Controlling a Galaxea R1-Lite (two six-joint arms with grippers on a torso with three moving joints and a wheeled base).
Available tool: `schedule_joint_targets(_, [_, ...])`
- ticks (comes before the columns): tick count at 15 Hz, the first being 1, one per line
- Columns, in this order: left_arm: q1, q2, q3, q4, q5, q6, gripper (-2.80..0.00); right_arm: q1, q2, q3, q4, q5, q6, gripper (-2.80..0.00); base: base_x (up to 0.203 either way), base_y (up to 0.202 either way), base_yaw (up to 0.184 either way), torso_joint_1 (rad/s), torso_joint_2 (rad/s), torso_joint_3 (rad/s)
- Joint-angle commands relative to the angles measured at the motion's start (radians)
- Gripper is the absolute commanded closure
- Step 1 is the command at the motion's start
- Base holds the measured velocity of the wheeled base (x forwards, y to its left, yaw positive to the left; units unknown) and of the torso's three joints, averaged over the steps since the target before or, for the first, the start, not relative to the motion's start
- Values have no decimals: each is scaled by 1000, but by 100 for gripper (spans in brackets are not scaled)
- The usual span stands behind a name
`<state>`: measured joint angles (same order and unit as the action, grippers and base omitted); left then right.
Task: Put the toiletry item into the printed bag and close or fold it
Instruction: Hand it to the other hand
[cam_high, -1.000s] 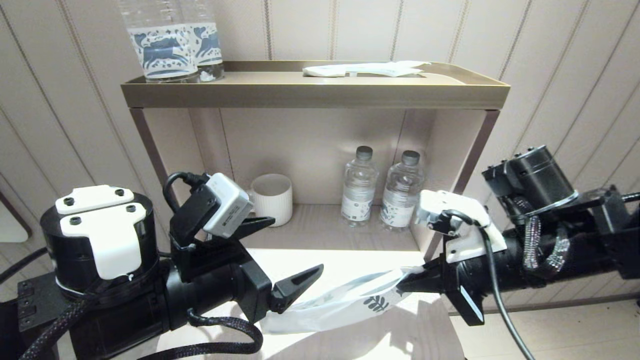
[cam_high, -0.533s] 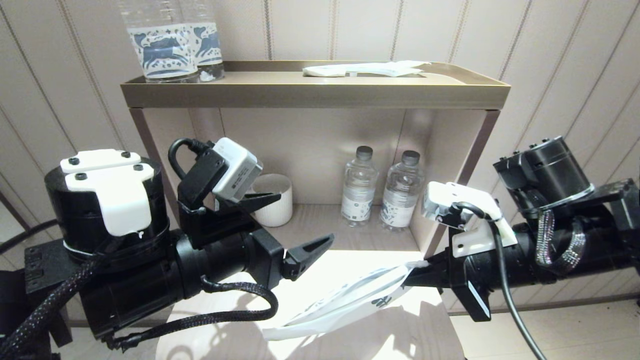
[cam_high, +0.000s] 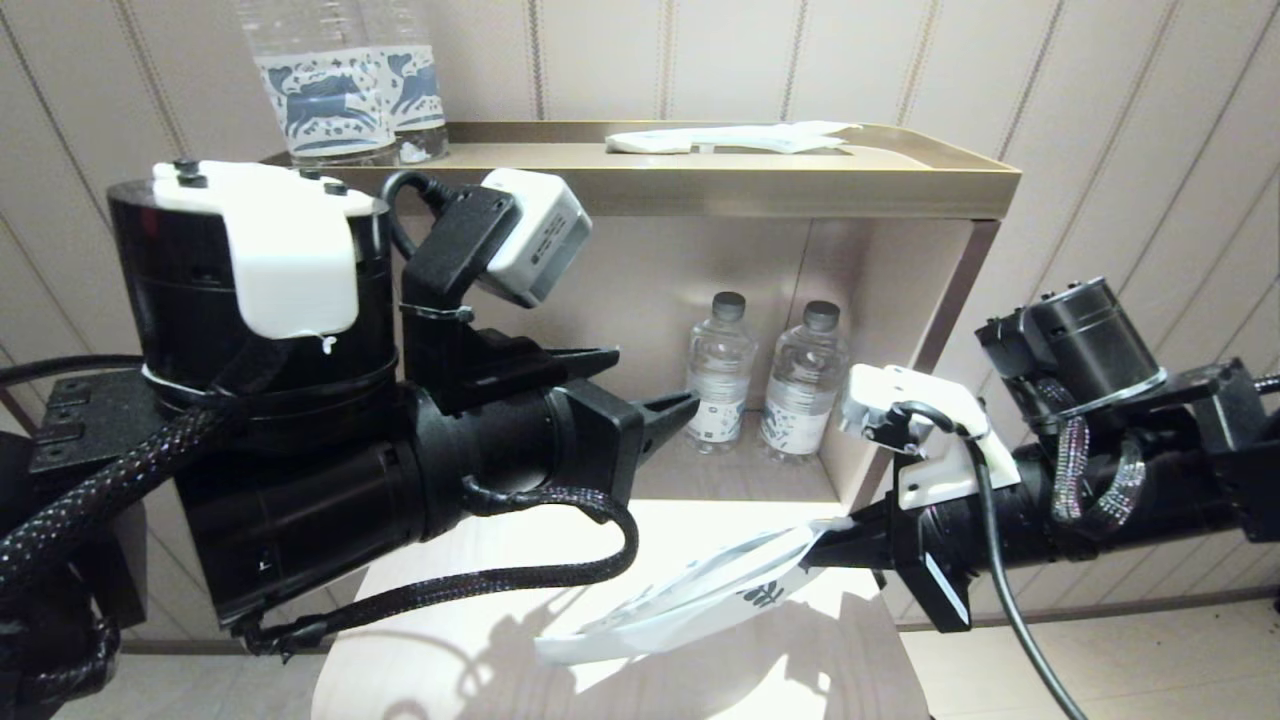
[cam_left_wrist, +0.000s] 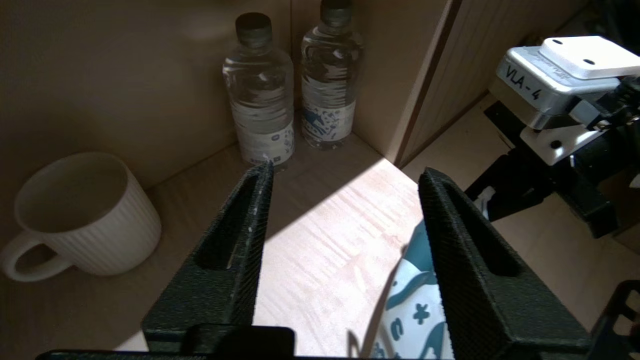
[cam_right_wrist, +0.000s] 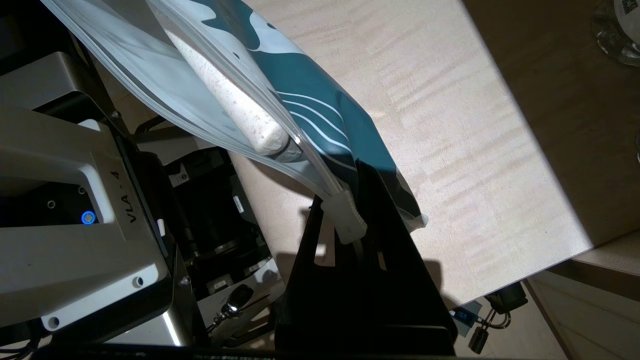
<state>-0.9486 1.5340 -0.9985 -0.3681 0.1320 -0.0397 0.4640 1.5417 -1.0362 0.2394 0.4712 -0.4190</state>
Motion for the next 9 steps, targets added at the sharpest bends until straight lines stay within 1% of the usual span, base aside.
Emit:
schedule_joint_targets(1, [-55, 40, -95, 132, 20, -62, 0, -2, 11, -3, 3, 3, -3, 0, 0, 0, 0, 0, 0, 0])
schedule_joint_targets(3, [-78, 111, -150, 211, 28, -157, 0, -7, 6, -4, 3, 4, -3, 0, 0, 0, 0, 0, 0, 0])
schedule_joint_targets(4, [-84, 143, -162, 233, 27, -197, 0, -8, 3, -4, 3, 3, -3, 0, 0, 0, 0, 0, 0, 0])
schedule_joint_targets(5, [-91, 179, -174, 247, 26, -257, 0, -8, 1, -4, 3, 3, -3, 0, 0, 0, 0, 0, 0, 0])
schedule_joint_targets(6, [-97, 202, -182, 253, 24, -296, 0, -10, 1, -4, 3, 3, -3, 0, 0, 0, 0, 0, 0, 0])
schedule_joint_targets(9, [-120, 238, -230, 285, 21, -341, 0, -16, 6, -7, 3, 4, -3, 0, 0, 0, 0, 0, 0, 0])
